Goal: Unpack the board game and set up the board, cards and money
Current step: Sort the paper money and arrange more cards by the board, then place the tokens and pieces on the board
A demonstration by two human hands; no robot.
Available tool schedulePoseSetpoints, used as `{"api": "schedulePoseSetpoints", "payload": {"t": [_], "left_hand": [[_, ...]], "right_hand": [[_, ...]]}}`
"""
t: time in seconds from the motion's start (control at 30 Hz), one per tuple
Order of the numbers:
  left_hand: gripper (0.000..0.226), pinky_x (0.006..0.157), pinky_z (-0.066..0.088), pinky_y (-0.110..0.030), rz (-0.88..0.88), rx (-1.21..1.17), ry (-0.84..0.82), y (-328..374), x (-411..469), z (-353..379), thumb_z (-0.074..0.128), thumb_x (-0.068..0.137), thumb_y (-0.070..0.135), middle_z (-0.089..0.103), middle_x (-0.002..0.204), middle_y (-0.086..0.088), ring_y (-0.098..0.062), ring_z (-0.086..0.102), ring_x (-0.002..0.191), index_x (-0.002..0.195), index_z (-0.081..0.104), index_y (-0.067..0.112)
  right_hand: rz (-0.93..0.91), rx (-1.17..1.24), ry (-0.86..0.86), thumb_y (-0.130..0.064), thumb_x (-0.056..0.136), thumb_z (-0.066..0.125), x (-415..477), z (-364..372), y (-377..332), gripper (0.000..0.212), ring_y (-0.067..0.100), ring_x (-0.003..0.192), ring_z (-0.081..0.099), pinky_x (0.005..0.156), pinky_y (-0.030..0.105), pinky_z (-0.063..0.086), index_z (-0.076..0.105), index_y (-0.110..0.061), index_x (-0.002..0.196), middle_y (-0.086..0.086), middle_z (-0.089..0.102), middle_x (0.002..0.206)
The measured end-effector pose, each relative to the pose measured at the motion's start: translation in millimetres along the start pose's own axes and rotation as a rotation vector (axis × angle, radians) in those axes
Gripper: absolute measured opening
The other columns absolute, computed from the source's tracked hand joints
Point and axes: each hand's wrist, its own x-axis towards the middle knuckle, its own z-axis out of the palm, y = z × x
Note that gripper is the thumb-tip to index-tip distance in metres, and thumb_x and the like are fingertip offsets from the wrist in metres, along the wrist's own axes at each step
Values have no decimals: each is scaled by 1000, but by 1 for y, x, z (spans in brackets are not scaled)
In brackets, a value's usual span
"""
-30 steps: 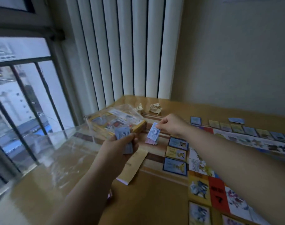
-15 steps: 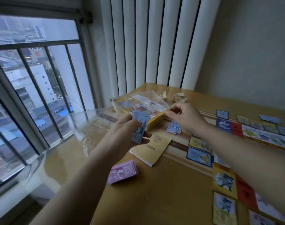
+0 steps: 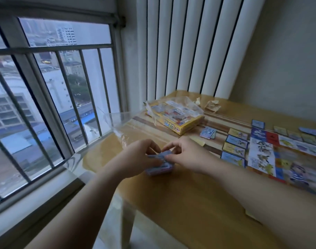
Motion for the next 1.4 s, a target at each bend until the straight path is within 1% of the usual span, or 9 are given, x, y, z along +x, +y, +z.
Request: {"api": "schedulePoseSetpoints", "payload": {"t": [0.1, 0.17, 0.27, 0.37, 0.43, 0.8, 1.03, 1.27, 1.4], "left_hand": [[23, 61, 39, -17, 1, 138, 30, -4, 0, 8, 69, 82, 30, 57, 94, 8, -8, 51, 79, 101, 58, 27], [25, 61, 36, -18, -8, 176, 36, -7, -2, 13, 67, 84, 32, 56, 97, 7, -9, 49, 81, 107, 60, 26], [32, 74, 35, -21, -6, 217, 66, -8, -6, 20, 64, 86, 34, 46, 103, 8, -13, 49, 95, 117, 58, 26], [43, 88, 40, -26, 3, 320, 22, -5, -8, 22, 61, 88, 36, 47, 116, 3, -18, 50, 109, 128, 51, 27], [48, 93, 43, -31, -8, 381, -14, -2, -7, 22, 62, 86, 38, 48, 122, 1, -21, 51, 111, 131, 49, 27], [51, 90, 38, -24, -39, 516, -71, 6, -3, 23, 58, 90, 41, 48, 124, -6, -21, 49, 113, 133, 45, 17], [47, 91, 40, -27, -37, 503, -53, 2, -3, 23, 50, 92, 47, 45, 120, -3, -22, 47, 112, 133, 44, 24], [53, 107, 32, -38, -66, 484, 87, 1, -6, 31, 38, 98, 42, 37, 141, -4, -28, 32, 133, 147, 25, 26], [48, 108, 31, -38, -60, 462, 138, 4, -7, 30, 37, 98, 40, 36, 144, 1, -26, 30, 134, 145, 29, 31]], "right_hand": [[3, -85, 66, -20, 86, 64, 2, 10, 8, 18, 1, 65, 46, 61, 19, 39, 68, -21, 104, -12, 54, 76], [5, -143, 83, -21, 86, 64, 3, 15, 12, 19, 6, 75, 50, 69, 22, 39, 69, -20, 105, -5, 62, 94], [2, -231, 73, -25, 88, 63, 3, 19, 14, 28, 14, 100, 54, 78, 19, 36, 66, -18, 116, 2, 57, 119], [-20, -310, -42, -22, 88, 61, 3, 14, 9, 28, 15, 95, 55, 67, 17, 40, 66, -17, 115, 2, 63, 108], [-38, -376, -119, -17, 87, 59, 4, 10, 4, 21, 19, 91, 57, 72, 27, 46, 66, -16, 107, 3, 65, 100], [-7, -529, -280, -24, 90, 57, 16, 12, -4, 36, 26, 106, 53, 95, 37, 44, 49, -15, 124, 9, 40, 127], [-50, -481, -196, -20, 91, 56, 16, 9, -2, 31, 23, 107, 53, 91, 35, 45, 53, -17, 122, 7, 53, 121], [-84, -413, -25, -23, 94, 55, 11, 11, 3, 51, 18, 128, 43, 104, 29, 33, 39, -19, 142, 3, 43, 142], [-101, -378, 57, -23, 94, 56, 2, -1, 4, 43, 17, 116, 52, 93, 26, 39, 48, -21, 136, 0, 46, 138]]}}
